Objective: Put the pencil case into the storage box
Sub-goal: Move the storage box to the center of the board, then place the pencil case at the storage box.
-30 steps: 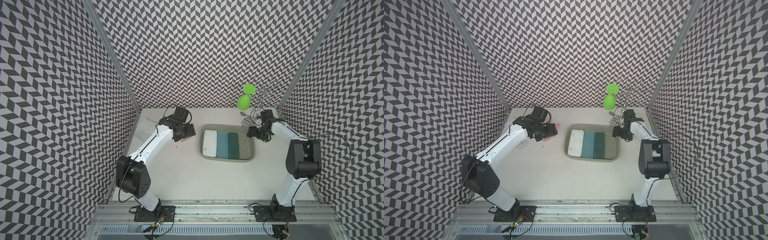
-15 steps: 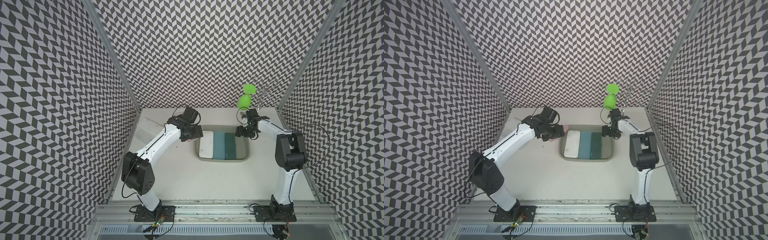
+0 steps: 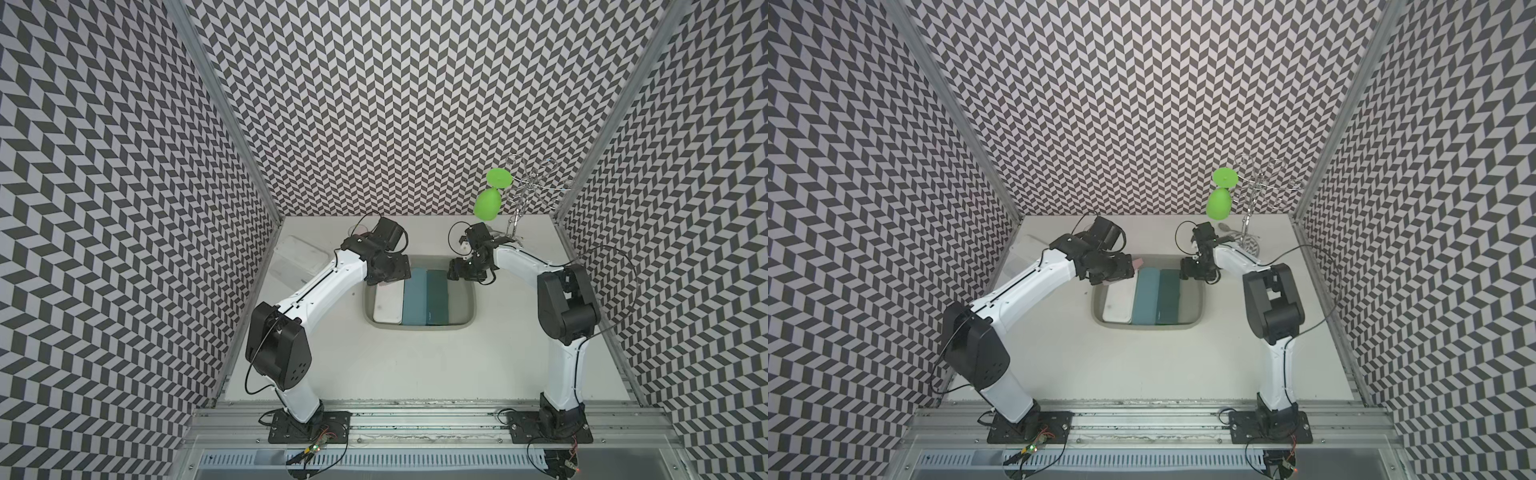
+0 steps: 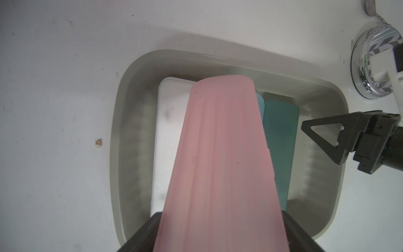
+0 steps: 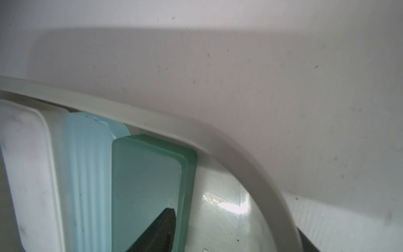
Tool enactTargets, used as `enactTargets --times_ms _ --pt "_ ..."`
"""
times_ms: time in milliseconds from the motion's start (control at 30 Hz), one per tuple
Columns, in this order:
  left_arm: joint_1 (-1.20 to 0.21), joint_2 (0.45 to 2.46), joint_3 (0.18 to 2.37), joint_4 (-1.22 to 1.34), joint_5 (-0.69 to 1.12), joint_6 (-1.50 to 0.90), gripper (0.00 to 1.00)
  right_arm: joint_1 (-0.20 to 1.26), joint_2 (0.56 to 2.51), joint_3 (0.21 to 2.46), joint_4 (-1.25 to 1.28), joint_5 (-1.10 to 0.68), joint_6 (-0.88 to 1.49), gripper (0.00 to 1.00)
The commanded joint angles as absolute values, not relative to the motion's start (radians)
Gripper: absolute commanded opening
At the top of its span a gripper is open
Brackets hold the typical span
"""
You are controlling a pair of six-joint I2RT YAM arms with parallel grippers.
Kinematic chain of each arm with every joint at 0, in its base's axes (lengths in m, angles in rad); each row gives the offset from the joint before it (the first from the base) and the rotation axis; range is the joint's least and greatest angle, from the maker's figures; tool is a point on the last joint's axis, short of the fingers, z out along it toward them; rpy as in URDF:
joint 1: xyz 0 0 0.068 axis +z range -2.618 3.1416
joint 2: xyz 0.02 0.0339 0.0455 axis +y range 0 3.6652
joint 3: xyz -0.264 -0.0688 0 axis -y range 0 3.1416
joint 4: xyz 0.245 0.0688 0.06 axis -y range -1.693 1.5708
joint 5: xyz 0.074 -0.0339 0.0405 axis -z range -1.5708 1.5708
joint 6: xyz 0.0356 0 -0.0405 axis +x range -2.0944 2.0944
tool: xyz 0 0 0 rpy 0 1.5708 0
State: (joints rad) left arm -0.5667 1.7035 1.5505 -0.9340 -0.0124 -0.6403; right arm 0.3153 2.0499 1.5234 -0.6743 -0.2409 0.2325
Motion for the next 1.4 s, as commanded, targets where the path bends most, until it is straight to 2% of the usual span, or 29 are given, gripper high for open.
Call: enactTargets --times_ms 0,467,700,900,1033,1167,1367 --pt "-0.594 1.718 1.555 -0.898 -0.013 -0.626 0.8 0.315 2.009 1.496 -0.646 -0.241 0.255 0.7" --pt "-0.759 1.811 1.665 -0.902 -0.095 -0.719 0.79 0.199 1.799 1.411 -0.632 -0.302 0.3 0.72" --pt "-0.863 1.952 1.818 -0.939 -0.139 -0.778 0.8 0.166 1.726 1.321 -0.633 -0.297 0.271 0.73" --pt "-0.924 2.063 1.865 -0.946 -0.173 -0.822 0.8 0.144 1.67 1.225 -0.61 -0.299 0.249 0.73" --pt "-0.956 2.102 1.853 -0.932 -0.165 -0.829 0.84 0.135 1.643 1.175 -0.598 -0.299 0.236 0.73" --pt "-0.984 2.116 1.847 -0.919 -0.156 -0.818 1.0 0.13 1.623 1.138 -0.588 -0.305 0.233 0.73" --pt "-0.972 2.065 1.855 -0.964 -0.212 -0.816 1.0 0.129 1.611 1.134 -0.581 -0.324 0.235 0.73"
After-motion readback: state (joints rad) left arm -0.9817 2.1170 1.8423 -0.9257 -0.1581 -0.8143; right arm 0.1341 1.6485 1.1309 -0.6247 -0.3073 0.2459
